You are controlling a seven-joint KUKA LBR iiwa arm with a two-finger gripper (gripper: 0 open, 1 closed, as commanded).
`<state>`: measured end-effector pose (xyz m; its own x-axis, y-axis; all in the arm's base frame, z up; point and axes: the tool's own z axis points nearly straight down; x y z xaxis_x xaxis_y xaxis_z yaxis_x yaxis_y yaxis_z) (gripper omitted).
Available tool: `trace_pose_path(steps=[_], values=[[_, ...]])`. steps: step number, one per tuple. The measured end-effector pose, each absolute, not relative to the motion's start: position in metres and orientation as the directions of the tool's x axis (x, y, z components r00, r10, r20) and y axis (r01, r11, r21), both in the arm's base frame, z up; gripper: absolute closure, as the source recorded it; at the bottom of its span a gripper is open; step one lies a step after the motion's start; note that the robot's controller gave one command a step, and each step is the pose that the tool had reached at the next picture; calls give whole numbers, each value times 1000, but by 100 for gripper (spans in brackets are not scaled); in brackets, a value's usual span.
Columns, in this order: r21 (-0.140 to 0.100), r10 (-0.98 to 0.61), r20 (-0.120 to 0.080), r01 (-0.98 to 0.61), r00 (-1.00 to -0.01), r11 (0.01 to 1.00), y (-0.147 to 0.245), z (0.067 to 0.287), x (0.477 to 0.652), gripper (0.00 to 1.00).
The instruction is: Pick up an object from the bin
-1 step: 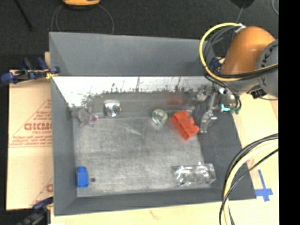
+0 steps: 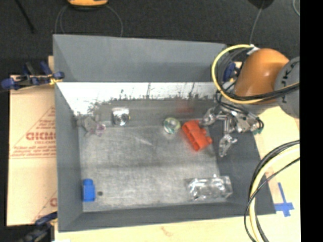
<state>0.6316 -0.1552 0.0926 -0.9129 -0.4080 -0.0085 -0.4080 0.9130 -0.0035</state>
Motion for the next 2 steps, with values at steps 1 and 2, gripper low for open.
trace_pose_path(steps=[1, 2], values=[[-3, -487, -10, -487, -873, 873, -71, 113, 645, 0], [-14, -773, -9, -773, -634, 634, -98, 83, 656, 0]])
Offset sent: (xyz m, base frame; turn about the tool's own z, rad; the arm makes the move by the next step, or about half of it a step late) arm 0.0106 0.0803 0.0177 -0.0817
